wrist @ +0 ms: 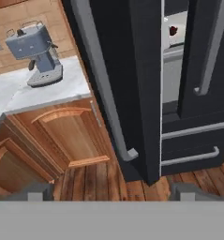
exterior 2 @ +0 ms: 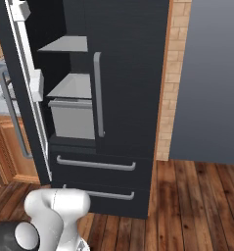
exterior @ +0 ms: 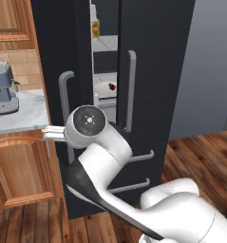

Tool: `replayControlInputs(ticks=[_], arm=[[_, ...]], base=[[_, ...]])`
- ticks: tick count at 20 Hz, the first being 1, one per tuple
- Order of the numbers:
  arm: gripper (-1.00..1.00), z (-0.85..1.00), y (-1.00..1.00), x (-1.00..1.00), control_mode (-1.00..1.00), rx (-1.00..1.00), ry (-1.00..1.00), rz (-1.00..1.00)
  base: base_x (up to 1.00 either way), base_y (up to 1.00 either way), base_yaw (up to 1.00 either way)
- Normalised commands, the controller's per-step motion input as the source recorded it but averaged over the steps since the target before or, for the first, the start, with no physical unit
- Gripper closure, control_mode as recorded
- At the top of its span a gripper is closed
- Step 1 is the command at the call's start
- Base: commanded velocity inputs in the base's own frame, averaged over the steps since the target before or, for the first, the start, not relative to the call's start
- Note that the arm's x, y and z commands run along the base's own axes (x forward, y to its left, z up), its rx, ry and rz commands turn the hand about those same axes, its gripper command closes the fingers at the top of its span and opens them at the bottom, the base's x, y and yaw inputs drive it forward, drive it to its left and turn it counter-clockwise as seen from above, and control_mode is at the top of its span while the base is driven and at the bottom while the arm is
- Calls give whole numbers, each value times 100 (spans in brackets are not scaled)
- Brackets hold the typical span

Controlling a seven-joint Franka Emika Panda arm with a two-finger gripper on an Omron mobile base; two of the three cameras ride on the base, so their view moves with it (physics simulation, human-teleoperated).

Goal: Retrieve the chicken drumstick from the fridge and place it on the saucepan with marinade on the stove.

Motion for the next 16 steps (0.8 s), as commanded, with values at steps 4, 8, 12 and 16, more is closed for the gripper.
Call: replayControlInputs(ticks=[4,8,12,16], arm=[[-100,14,-100,0,-100,12,6,4],[-100,-5,-75,60,-100,10,1,23],[-100,0,-88,21,-100,15,-4,33],[-100,0,-100,1,-100,21,-14,33]], base=[[0,0,0],[0,0,0],[0,0,0],[0,0,0]])
